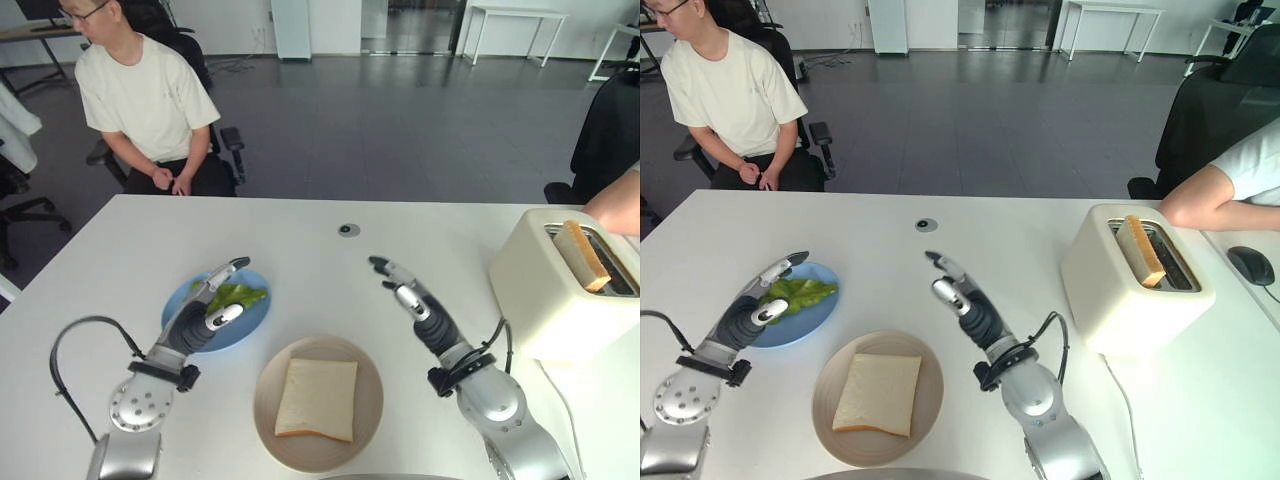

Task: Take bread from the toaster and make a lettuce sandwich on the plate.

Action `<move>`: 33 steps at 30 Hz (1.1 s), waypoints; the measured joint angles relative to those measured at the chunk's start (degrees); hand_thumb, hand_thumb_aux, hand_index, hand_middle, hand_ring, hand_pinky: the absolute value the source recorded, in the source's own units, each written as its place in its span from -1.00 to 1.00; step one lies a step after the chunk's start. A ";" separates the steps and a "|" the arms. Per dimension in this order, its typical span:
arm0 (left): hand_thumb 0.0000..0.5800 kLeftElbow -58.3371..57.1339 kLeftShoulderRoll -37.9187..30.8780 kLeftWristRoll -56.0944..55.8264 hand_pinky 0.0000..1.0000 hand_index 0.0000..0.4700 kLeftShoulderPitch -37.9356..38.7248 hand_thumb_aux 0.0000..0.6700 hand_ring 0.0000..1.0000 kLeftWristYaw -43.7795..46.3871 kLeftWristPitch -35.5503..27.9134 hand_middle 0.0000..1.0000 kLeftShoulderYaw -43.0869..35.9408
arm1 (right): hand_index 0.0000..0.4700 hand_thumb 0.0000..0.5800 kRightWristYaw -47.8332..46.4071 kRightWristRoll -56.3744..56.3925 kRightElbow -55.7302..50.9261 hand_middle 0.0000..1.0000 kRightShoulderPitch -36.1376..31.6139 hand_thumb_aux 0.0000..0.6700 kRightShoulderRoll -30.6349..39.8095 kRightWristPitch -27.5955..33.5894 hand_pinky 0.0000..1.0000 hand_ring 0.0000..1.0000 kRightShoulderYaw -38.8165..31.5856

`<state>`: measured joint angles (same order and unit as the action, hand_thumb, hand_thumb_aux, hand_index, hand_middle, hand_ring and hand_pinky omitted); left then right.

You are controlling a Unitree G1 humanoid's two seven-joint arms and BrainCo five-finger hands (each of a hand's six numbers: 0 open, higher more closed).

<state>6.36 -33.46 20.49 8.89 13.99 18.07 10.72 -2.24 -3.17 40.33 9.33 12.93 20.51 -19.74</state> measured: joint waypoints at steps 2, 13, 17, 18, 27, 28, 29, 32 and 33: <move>-1.00 -8.59 -6.28 10.01 -1.00 -1.00 -7.08 -1.00 -1.00 -2.72 0.25 -1.00 -3.54 | -1.00 -1.00 0.68 2.27 -0.07 -1.00 2.37 -1.00 -2.36 -1.19 -1.00 -1.00 2.09; 0.29 -47.16 -14.74 30.10 -1.00 -0.19 -27.80 -0.19 -1.00 -19.66 5.23 -1.00 -22.21 | -1.00 -1.00 -3.40 10.49 -11.41 -1.00 22.38 -1.00 -7.75 -33.08 -1.00 -1.00 11.47; 1.00 -50.99 -14.76 30.15 -1.00 1.00 -29.89 1.00 -1.00 -22.14 6.47 -1.00 -24.95 | -1.00 -1.00 -4.43 11.60 -14.40 -1.00 27.35 -1.00 -8.07 -38.48 -1.00 -1.00 13.60; 1.00 -52.27 -14.88 30.24 -1.00 1.00 -30.39 1.00 -1.00 -22.97 6.61 -1.00 -25.73 | -1.00 -1.00 -4.60 12.01 -14.80 -1.00 27.69 -1.00 -8.11 -39.32 -1.00 -1.00 14.21; 1.00 -53.32 -16.62 30.05 -1.00 1.00 -31.91 1.00 -1.00 -28.79 8.31 -1.00 -28.07 | -1.00 -1.00 -5.92 12.81 -15.91 -1.00 26.85 -1.00 -8.70 -39.80 -1.00 -1.00 14.50; 1.00 -52.63 -16.64 30.00 -1.00 1.00 -31.91 1.00 -1.00 -28.85 8.51 -1.00 -28.11 | -1.00 -1.00 -5.96 12.81 -15.95 -1.00 26.85 -1.00 -8.75 -39.80 -1.00 -1.00 14.50; 1.00 -51.91 -16.68 29.85 -1.00 1.00 -31.90 1.00 -1.00 -28.86 8.79 -1.00 -28.11 | -1.00 -1.00 -6.05 12.82 -15.96 -1.00 26.82 -1.00 -8.80 -39.79 -1.00 -1.00 14.52; 1.00 -45.17 -17.51 26.56 -1.00 1.00 -30.71 1.00 -1.00 -27.79 9.38 -1.00 -26.15 | -1.00 -1.00 -6.30 12.82 -16.00 -1.00 26.65 -1.00 -8.80 -39.70 -1.00 -1.00 14.62; 1.00 -41.23 -18.13 24.81 -1.00 1.00 -29.76 1.00 -1.00 -26.59 9.38 -1.00 -24.79 | -1.00 -1.00 -6.43 12.81 -15.99 -1.00 26.52 -1.00 -8.79 -39.70 -1.00 -1.00 14.64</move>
<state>-34.87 -51.59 45.30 -20.88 -12.60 27.45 -14.06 -8.67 9.64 24.34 35.85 4.13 -19.19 -5.11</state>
